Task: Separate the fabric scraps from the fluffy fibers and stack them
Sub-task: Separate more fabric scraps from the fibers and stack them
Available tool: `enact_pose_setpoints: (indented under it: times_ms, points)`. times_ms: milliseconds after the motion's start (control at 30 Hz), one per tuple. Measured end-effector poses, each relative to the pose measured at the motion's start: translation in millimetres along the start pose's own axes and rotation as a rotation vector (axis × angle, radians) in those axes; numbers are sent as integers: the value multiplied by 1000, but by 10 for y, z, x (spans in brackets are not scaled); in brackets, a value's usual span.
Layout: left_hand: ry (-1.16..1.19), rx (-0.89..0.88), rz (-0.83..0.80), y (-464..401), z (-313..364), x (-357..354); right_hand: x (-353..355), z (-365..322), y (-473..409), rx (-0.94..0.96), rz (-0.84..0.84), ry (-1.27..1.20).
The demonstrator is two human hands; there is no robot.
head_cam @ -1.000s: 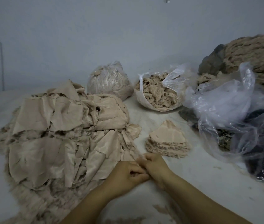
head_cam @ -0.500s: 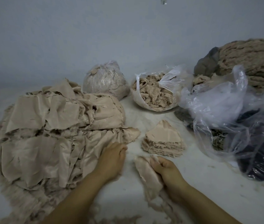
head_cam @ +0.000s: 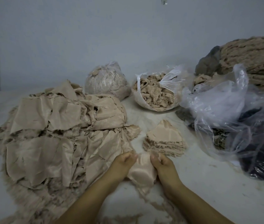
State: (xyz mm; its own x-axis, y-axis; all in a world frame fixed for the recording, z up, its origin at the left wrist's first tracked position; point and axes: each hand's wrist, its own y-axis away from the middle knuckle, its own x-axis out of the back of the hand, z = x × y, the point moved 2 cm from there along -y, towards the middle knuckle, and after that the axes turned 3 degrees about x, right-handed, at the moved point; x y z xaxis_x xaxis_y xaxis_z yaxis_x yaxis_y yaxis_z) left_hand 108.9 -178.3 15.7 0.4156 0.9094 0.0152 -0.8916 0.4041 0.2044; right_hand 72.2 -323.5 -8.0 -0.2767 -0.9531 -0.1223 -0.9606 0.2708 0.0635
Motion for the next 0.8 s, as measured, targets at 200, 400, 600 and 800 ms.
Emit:
enact_pose_setpoints:
  times_ms: [200, 400, 600, 800]
  points:
    - [-138, -48, 36, 2, 0, -88, -123, -39, 4, 127, 4, 249]
    - [-180, -92, 32, 25, 14, -54, -38, -90, 1, 188, 139, 203]
    - [-141, -68, -24, 109, 94, -65, -127, -85, 4, 189, 32, 170]
    - [-120, -85, 26, 83, 85, -140, -172, -153, -17, 243, 54, 254]
